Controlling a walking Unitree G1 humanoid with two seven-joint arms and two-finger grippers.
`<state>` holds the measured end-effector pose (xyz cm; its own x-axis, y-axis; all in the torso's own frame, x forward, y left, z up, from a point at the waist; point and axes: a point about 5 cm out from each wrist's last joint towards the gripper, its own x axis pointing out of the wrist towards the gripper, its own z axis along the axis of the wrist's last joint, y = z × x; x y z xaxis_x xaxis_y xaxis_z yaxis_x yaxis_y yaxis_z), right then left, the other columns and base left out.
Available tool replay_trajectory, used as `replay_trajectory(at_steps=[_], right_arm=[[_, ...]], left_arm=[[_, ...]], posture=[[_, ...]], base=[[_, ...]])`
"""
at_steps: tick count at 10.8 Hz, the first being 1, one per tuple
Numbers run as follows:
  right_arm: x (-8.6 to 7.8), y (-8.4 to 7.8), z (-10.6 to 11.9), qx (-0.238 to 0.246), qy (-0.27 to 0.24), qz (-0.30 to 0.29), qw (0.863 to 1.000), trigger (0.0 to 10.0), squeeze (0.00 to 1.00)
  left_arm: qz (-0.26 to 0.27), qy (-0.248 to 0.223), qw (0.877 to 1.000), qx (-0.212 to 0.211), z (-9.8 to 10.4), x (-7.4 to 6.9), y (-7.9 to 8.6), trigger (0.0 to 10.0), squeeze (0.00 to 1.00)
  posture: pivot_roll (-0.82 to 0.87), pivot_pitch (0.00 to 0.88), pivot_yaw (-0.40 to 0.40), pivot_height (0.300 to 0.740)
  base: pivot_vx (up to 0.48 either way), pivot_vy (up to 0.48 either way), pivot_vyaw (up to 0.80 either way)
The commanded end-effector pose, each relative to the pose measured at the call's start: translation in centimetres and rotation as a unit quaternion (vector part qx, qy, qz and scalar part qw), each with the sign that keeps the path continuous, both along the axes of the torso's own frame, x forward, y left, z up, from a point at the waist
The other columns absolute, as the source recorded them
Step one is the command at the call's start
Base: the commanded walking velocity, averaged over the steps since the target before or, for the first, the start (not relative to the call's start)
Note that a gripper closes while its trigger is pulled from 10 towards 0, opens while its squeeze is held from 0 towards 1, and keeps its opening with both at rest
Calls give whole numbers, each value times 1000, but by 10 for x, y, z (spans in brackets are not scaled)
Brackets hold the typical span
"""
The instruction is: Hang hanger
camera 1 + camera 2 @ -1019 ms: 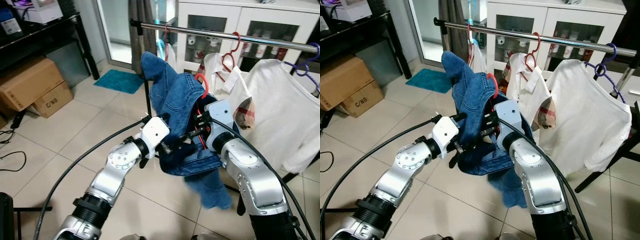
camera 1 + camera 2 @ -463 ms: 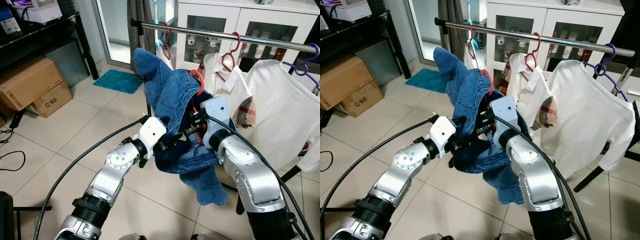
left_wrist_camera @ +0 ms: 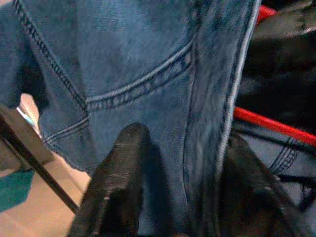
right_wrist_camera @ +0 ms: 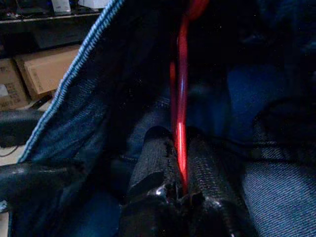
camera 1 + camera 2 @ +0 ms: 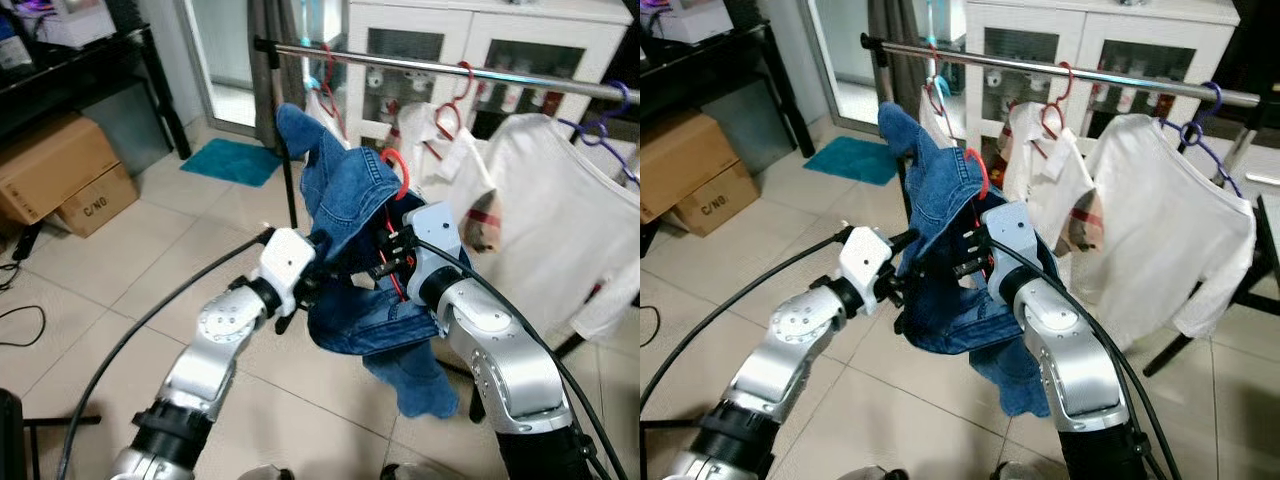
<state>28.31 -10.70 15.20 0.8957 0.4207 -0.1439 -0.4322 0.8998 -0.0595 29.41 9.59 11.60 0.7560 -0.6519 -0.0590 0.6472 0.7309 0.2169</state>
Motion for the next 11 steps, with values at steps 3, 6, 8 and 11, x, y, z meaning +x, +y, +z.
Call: replay_trajectory(at_steps=[3,6,8,11], right_arm=[[1,-3,8,14,-12,4,1000,0,0],[3,-1,9,19,-12,7,1000,0,0],[2,-2,10,20,-13,8,1000,0,0],[-1,-4,10,20,-13,5,1000,0,0]], left_arm=[[10,1,1000,-12,5,-1,4,0,20],[16,5,1000,-11,5,-2,9,0,0],[24,7,1000,-9,4,-2,13,0,0],[29,12,999,-17,6,-2,21,0,0]], posture=[[-109,38,88,740],[-105,40,86,740],[-108,44,91,740],[-108,48,93,740]], base=[[0,0,0],[0,0,0],[0,0,0],[0,0,0]])
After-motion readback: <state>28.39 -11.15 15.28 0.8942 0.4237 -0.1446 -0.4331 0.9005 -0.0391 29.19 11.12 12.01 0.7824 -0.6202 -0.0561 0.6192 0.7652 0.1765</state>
